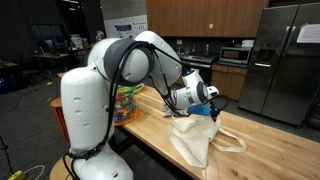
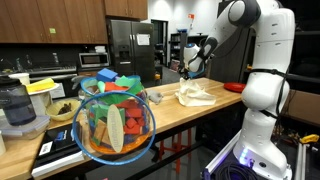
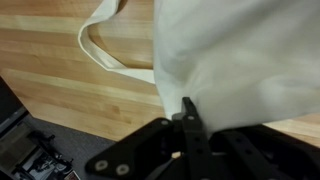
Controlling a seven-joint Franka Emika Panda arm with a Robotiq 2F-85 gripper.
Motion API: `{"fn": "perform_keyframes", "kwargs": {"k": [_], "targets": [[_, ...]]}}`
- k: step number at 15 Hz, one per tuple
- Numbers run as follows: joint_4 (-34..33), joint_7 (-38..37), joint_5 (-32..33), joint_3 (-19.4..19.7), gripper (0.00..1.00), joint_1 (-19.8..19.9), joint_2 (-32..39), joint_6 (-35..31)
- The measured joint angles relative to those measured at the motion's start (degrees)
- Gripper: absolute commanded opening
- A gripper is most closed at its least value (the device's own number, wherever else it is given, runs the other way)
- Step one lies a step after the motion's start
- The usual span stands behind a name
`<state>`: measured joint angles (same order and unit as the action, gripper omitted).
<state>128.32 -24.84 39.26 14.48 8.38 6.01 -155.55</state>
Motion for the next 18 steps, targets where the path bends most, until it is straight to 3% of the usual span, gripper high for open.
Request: {"fn": "perform_keyframes", "kwargs": {"k": [7, 10, 14, 18], "targets": [[2.11, 6.99, -0.78, 6.59, 0.01, 7.57, 1.42, -9.03], [1.42, 10.4, -3.04, 7.09, 0.01, 9.18, 2.97, -12.09], [-1.56, 11.07, -3.3, 4.35, 0.01, 7.32, 3.69, -12.31], [-6.48, 10.67, -2.02, 0.41, 0.01, 1.41, 3.77, -8.97]]}}
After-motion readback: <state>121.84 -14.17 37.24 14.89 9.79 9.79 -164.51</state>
